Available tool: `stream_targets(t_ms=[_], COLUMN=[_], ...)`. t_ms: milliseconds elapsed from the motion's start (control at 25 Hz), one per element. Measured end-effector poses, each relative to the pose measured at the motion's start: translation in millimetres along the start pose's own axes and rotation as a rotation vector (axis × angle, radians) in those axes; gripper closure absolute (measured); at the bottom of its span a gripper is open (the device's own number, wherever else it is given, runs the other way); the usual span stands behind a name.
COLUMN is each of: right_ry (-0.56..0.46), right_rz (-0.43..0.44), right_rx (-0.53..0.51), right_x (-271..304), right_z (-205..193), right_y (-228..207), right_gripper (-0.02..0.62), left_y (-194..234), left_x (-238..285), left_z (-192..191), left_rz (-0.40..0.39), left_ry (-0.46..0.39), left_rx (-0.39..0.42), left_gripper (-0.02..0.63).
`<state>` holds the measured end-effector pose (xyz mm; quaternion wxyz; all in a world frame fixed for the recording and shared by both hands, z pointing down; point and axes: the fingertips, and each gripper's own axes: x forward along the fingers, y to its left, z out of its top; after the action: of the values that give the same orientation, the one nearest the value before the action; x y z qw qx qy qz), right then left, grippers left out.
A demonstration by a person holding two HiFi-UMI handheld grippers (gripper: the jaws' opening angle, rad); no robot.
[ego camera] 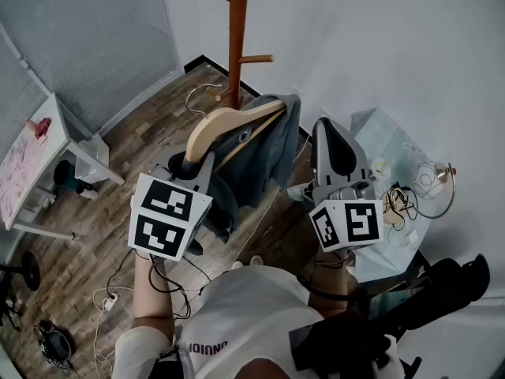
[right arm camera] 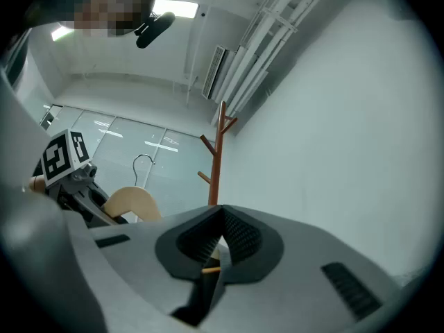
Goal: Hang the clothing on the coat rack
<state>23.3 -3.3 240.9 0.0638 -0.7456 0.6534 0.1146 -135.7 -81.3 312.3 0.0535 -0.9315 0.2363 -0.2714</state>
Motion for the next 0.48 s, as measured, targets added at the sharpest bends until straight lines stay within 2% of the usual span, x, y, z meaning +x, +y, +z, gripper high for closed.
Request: stream_targets(t_ms=[480], right_ry=[0.017], right_rz=[-0.01], right_rx=[0.005], right_x=[-2.8], right_z=[-4.3], right_y=[-1.3], right_gripper=[0.575], left_y=[-4.7], left_x=[-1.6], left_z=[-0.3], left_rz=[-0.013], left_ry=[-0.003], left_rx=[0.002], left_gripper=[0.573])
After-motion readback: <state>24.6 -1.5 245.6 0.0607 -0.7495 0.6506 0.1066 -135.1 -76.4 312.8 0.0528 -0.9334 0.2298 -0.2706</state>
